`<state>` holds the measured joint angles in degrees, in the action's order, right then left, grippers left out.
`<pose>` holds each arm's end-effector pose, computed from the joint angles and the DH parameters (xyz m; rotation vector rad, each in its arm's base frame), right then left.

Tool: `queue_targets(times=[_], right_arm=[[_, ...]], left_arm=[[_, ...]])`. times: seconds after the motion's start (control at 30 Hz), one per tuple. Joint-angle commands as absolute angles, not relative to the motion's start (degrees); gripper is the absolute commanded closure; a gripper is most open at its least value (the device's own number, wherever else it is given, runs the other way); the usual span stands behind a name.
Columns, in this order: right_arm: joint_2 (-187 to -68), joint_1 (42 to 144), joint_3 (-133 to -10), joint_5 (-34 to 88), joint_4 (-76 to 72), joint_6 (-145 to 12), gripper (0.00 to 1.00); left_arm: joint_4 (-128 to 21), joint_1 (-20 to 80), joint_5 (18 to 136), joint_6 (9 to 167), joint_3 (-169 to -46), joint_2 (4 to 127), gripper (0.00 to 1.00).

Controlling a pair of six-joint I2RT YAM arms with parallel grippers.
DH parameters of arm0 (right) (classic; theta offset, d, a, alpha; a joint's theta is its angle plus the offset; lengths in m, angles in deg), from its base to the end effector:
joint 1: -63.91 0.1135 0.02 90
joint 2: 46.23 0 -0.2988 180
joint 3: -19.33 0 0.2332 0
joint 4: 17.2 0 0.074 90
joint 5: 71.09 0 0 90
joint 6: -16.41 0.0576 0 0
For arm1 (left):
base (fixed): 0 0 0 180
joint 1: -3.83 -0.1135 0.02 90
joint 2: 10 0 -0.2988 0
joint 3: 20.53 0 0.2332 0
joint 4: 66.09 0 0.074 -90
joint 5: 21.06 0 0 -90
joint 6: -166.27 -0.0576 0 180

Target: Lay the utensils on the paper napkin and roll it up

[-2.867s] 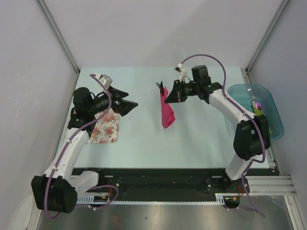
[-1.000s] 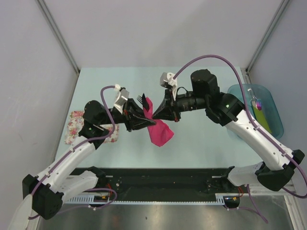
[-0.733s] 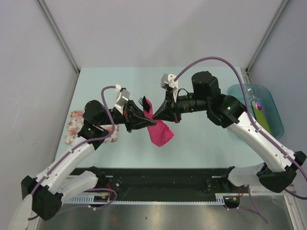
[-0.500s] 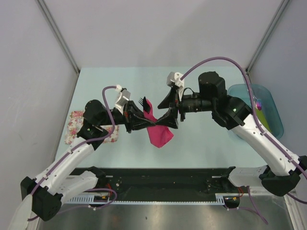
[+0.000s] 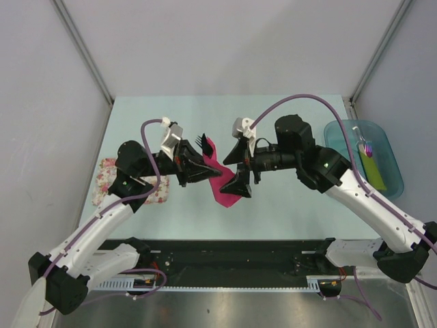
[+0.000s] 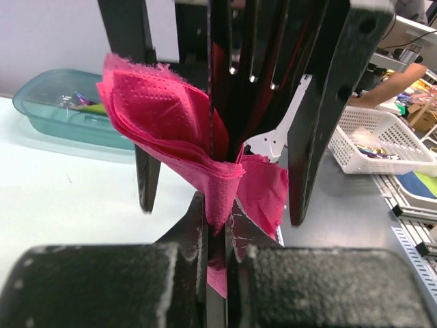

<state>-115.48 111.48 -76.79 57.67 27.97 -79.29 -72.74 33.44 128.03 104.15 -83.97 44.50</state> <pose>0.1320 0.1978 0.4610 -1.2947 1.4948 1.1245 0.1291 -0.1302 0.4208 0.9844 1.2777 -1.4610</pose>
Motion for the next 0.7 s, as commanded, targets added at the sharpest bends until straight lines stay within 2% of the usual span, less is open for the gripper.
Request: queue_targets(times=[0.0, 0.1, 0.13, 0.2, 0.23, 0.3, 0.33, 0.4, 0.47, 0.53, 0.57, 0.67], right_arm=[[-116.01, 113.21, -76.26, 53.55, 22.59, -80.54, 0.0], [-116.36, 113.48, -75.91, 53.1, 21.8, -80.63, 0.06], [-116.45, 113.48, -75.82, 53.36, 21.53, -80.63, 0.14], [-116.71, 113.48, -75.47, 54.24, 20.83, -80.36, 0.23], [-116.8, 113.48, -75.38, 54.5, 20.65, -80.1, 0.33], [-117.07, 113.56, -75.03, 54.68, 20.13, -80.01, 0.45], [-117.07, 113.56, -74.95, 54.6, 20.04, -80.01, 0.57], [-117.07, 113.56, -74.94, 54.42, 19.95, -80.01, 0.64], [-117.24, 113.48, -75.12, 54.42, 19.95, -79.84, 0.84], [-117.33, 113.39, -75.12, 54.42, 19.69, -79.66, 1.0], [-117.16, 113.48, -75.03, 54.16, 19.34, -79.4, 1.0], [-116.72, 113.39, -75.03, 53.54, 18.72, -79.13, 1.0]], left_arm=[[-77.19, 33.1, 127.56, 106.33, -87.38, 44.5, 1.0], [-78.07, 33.1, 127.48, 107.21, -87.47, 44.5, 1.0], [-78.25, 33.1, 127.48, 107.73, -87.47, 44.5, 1.0], [-78.95, 33.1, 127.13, 108.17, -87.47, 44.5, 1.0], [-79.3, 33.1, 127.04, 108.61, -87.47, 44.5, 1.0], [-80.09, 33.01, 127.12, 109.14, -87.47, 44.58, 1.0], [-80.18, 33.1, 127.13, 109.58, -87.47, 44.58, 1.0], [-80.27, 33.1, 127.13, 109.67, -87.56, 44.41, 1.0], [-80.53, 33.1, 127.04, 109.93, -87.65, 44.06, 1.0], [-80.62, 33.1, 127.04, 110.02, -87.74, 43.88, 1.0], [-80.45, 33.1, 127.04, 109.85, -87.82, 43.79, 0.99], [-78.08, 33.1, 125.63, 108.18, -88.61, 42.83, 0.83]])
